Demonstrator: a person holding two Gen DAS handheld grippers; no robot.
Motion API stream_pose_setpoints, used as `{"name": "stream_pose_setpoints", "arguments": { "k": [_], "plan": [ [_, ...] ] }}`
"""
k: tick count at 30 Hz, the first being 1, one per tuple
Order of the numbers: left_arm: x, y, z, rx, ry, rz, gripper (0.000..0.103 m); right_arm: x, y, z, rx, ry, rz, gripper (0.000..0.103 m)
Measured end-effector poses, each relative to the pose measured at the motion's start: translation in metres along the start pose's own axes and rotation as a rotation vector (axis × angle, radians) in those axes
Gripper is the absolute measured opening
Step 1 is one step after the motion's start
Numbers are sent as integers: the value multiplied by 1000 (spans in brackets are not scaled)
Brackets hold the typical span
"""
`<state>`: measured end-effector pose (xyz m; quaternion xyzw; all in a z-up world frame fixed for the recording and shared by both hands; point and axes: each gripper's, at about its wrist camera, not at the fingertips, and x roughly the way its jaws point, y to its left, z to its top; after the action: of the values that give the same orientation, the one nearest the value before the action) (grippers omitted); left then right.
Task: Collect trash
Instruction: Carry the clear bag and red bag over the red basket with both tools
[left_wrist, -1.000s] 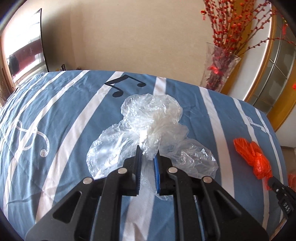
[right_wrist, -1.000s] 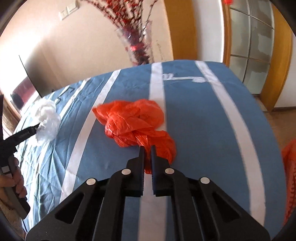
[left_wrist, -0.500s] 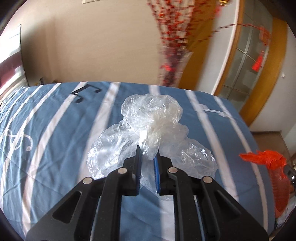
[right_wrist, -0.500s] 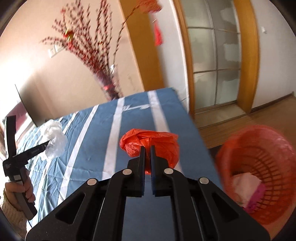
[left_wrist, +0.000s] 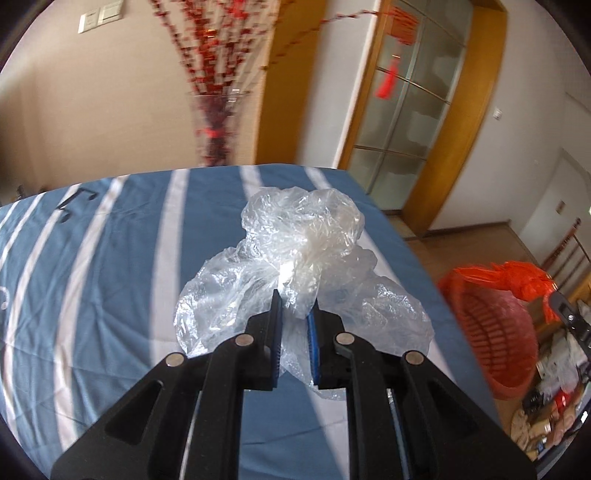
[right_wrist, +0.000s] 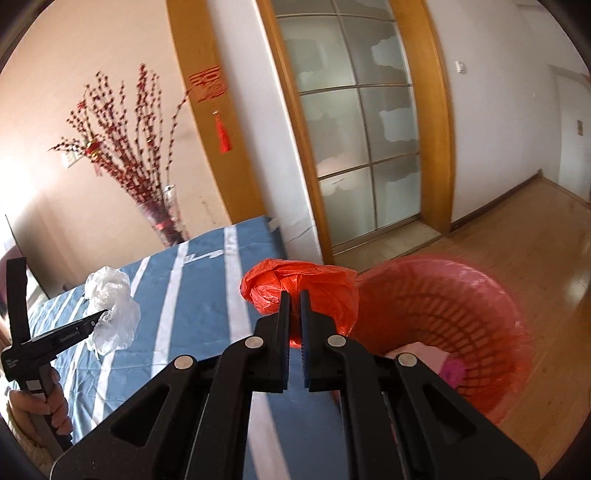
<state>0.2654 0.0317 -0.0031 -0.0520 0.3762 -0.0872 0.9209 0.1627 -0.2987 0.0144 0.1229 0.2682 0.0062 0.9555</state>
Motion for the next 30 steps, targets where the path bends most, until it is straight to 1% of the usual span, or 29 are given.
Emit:
{"name": "stream_pose_setpoints", "arguments": {
  "k": [13, 14, 18, 22, 30],
  "plan": [
    [13, -103, -10, 101, 42, -160, 13, -21, -53, -5, 71, -44, -77, 5],
    [14, -111, -11, 109, 45, -173, 13, -23, -57, -5, 75, -48, -83, 3],
    [19, -139, -14, 136, 55, -211, 13, -24, -69, -5, 86, -58, -107, 1],
    [31, -171, -23, 148, 100, -265, 13, -20, -82, -10, 109, -48, -116, 1],
    [49, -226, -39, 217, 158, -325, 14, -32, -109, -15, 156, -56, -150, 1]
  ]
}}
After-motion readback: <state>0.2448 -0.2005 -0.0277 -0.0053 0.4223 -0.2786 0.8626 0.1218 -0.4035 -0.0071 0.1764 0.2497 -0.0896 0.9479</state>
